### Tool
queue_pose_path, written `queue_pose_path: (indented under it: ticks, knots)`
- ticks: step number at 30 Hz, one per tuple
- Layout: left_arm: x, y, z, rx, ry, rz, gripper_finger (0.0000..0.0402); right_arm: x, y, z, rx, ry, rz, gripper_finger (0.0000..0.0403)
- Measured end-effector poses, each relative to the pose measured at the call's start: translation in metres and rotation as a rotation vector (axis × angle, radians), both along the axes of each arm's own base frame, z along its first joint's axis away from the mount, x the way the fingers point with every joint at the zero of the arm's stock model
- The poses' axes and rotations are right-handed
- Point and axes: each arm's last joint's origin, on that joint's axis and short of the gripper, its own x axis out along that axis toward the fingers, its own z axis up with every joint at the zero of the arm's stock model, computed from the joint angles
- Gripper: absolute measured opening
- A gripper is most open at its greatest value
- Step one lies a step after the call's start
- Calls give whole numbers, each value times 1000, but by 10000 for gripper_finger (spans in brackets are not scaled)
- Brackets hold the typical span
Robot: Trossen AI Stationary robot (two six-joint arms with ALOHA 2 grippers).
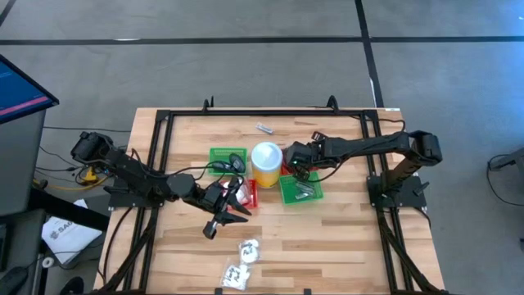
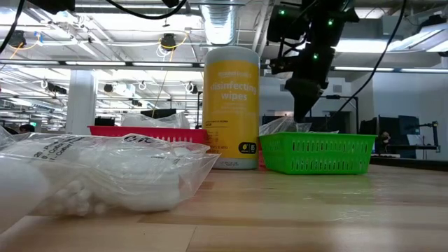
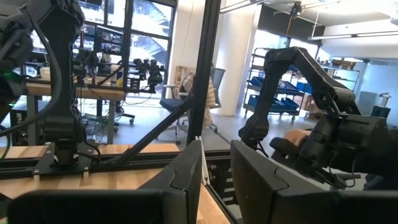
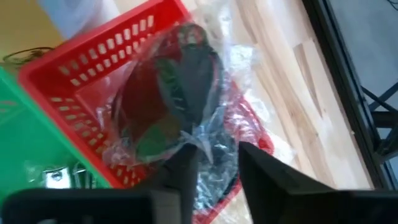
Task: Pick & Place Travel size toiletries
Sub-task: Put the black hair brush into the right red bin, then put the transparent cotton pack into the left red bin
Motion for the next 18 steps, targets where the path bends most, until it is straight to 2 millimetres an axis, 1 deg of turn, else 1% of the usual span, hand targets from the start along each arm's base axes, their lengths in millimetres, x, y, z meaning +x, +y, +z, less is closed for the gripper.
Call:
queue_pose_path:
  ticks: [4,7,9,14,18]
  knots:
    - [-1,-3,0,0,0,-11,76,-1,-2,2,-7,1,-7,151]
    - [-2,-6,-1,4,10,-22,76,-6,1,9,-10,-12,-1,185]
    - [-3,-8,-2,9,24,-28,76,-11,3,17,-11,-38,-9,200]
    - [-3,-11,-7,-11,84,-46,76,-23,18,43,-3,-159,-8,215]
    - [-5,-15,-14,-25,171,-62,76,-31,40,57,29,-254,20,216]
